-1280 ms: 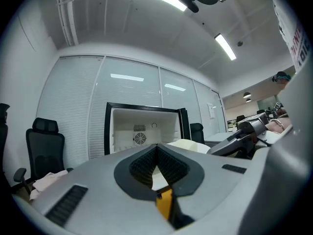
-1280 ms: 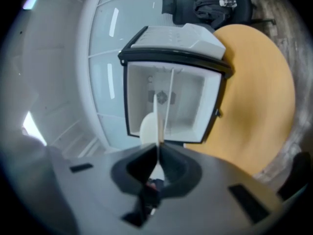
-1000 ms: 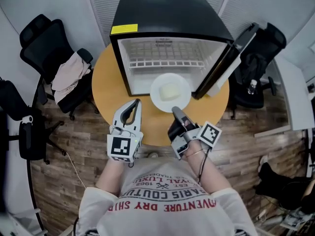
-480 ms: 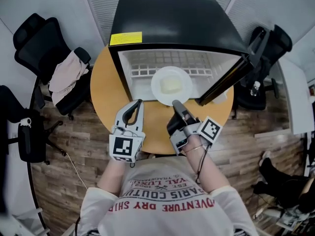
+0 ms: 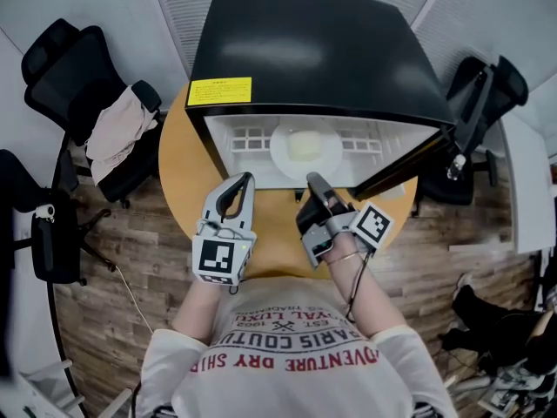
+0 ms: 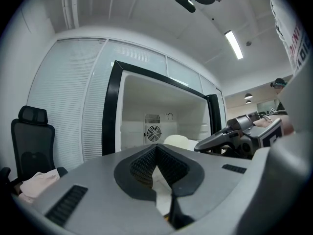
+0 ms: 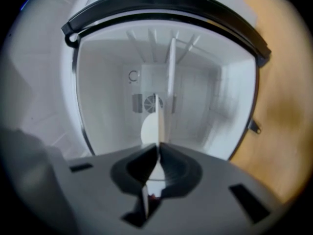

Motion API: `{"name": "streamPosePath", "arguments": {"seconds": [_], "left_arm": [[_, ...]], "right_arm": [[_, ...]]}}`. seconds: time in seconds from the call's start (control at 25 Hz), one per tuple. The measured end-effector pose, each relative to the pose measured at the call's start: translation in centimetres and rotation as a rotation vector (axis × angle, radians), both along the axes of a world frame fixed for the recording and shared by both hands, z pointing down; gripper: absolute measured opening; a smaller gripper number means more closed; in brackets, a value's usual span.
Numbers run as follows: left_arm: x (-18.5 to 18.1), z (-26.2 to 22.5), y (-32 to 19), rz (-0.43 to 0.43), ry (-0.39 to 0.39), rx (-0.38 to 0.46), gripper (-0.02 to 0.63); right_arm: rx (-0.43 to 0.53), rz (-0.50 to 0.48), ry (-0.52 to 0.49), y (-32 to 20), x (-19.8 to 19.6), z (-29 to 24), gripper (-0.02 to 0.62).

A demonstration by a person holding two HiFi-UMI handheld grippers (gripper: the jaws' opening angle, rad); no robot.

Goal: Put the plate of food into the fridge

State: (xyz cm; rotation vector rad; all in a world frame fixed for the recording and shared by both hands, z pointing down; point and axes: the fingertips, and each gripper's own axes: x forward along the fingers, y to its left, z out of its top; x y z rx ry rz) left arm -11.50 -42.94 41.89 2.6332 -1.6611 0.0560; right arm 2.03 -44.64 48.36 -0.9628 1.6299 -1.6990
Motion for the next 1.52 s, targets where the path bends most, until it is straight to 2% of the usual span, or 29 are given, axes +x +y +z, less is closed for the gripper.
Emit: {"name": "streamPosePath", "arguments": {"seconds": [0.68,0.76,0.96,1.2,1.52], "left_arm": [[0.9,1.8,-2.3,0.0,-0.015,-0.03,0.034],[0.9,1.9,-2.4,-0.002,-0.012,-0.038,0.032],[1.0,2.4,-2.8,0.007,-0.022,-0.05,0.034],[1.3,2.8,-2.9,0.02,-0.038,-0.058,0.034],[0.9,2.3,-2.0,0.012,-0.044,-0.053,0.032]], "right_arm": [[-0.031,0.031,-0.071,-4.0,0.1,0.6,0.043],[-0.027,0.035,-0.053,-4.3,0.2,0.7,0.043],[-0.054,0.053,-0.01,-5.3,0.5,1.5,0.109],[-0.055,0.062,0.008,-5.9,0.7,2.0,0.158],[-0.019,0.058,0.021,-5.3,1.0,1.2,0.173]]}}
